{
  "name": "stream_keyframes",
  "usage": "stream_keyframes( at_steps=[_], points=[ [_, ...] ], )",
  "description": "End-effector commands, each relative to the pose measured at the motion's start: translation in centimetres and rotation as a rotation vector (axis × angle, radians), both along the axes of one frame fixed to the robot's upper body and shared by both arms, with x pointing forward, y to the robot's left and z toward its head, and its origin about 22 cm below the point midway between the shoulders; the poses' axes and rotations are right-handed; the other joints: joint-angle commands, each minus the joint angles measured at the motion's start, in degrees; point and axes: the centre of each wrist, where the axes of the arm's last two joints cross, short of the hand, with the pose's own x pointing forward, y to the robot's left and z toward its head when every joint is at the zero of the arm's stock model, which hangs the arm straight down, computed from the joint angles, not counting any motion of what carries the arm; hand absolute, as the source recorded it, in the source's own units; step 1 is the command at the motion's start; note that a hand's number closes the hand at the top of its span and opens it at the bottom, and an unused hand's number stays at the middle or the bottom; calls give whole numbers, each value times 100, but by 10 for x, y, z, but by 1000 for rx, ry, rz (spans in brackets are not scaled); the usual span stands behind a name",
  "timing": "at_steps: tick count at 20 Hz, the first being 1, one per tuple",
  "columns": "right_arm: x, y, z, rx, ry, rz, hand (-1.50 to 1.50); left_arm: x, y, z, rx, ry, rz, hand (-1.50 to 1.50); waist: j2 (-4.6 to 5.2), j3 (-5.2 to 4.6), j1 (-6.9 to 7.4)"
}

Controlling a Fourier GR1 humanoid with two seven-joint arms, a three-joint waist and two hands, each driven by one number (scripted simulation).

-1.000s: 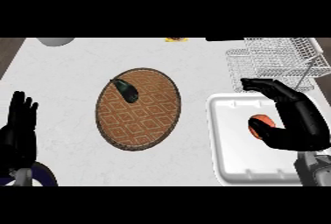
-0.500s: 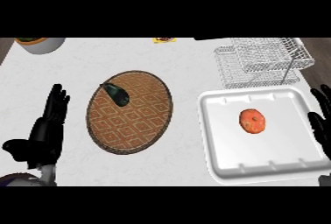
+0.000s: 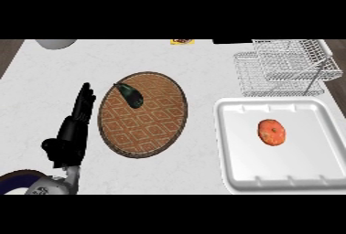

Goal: Pick the squash from the tray and place it in the tiered basket

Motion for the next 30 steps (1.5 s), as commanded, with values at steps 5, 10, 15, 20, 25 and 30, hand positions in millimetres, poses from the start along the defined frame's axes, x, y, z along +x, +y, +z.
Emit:
stream_keyframes(
  at_steps=[5, 10, 15, 20, 25, 30],
  points=[
    [-13, -7, 95, -722, 288, -2, -150, 4, -5, 3, 5, 2, -33, 0, 17, -43, 117],
    [-1, 43, 124, -920, 422, -51, -150, 6, -14, -5, 10, 7, -46, 0, 38, -37, 266],
    [7, 94, 144, -974, 540, -45, -150, 14, -12, 1, 8, 1, -61, 0, 25, -20, 333],
    [30, 131, 141, -990, 600, -21, -150, 22, -10, 15, 0, 23, -79, 0, 31, -10, 370],
    [50, 152, 143, -1012, 652, -9, -150, 20, -23, 14, 15, -8, -70, 0, 18, -7, 359],
    [51, 168, 134, -1038, 757, 29, -150, 25, -17, 3, 8, -8, -62, 0, 14, -7, 300]
  ],
)
